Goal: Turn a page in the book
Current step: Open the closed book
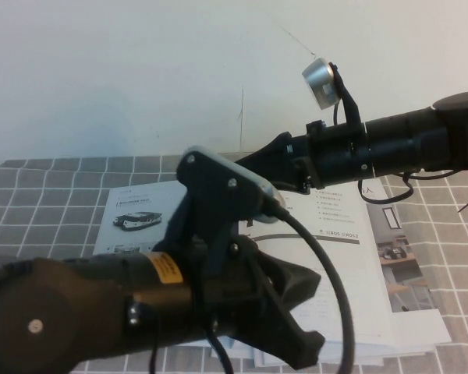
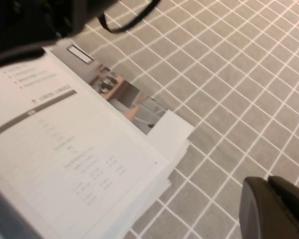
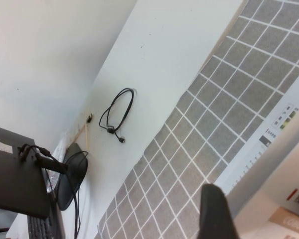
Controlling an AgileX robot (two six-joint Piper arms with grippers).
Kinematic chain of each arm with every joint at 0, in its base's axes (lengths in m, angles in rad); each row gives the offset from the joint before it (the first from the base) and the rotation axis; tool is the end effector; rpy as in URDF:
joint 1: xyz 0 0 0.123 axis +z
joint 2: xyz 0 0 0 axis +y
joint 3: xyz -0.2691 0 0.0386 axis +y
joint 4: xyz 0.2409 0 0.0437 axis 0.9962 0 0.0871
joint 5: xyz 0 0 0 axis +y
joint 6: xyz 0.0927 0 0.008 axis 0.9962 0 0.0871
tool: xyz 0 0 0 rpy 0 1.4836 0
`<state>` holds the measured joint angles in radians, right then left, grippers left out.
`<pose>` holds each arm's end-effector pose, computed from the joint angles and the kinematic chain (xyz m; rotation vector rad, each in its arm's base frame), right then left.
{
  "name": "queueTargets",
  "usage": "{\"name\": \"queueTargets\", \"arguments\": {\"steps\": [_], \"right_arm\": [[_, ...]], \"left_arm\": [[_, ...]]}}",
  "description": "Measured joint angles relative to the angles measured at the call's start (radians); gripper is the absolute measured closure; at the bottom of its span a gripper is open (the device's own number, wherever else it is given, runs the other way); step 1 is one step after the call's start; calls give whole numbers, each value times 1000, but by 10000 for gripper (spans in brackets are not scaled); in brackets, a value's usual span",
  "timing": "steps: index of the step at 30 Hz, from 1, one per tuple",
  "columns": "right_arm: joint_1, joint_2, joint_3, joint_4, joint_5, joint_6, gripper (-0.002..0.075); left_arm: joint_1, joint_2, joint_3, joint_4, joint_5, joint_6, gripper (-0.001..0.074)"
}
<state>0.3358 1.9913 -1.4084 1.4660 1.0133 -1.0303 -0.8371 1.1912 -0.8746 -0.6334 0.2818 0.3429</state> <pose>0.3608 0.2091 0.2261 -0.5757 2.1823 1.4840 0.1633 -0.2041 0.3131 0.7001 2.0157 -0.8472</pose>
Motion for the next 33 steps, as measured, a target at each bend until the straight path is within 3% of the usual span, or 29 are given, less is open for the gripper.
{"name": "queueTargets", "arguments": {"steps": [13, 23, 33], "right_arm": [[0, 0, 0, 0, 45, 0, 338], [0, 0, 0, 0, 85, 0, 338], [0, 0, 0, 0, 125, 0, 338]], "left_arm": [[-23, 223, 0, -11, -154, -11, 738], [-23, 278, 0, -22, -275, -13, 738], [107, 278, 0, -41, -224, -13, 738]]}}
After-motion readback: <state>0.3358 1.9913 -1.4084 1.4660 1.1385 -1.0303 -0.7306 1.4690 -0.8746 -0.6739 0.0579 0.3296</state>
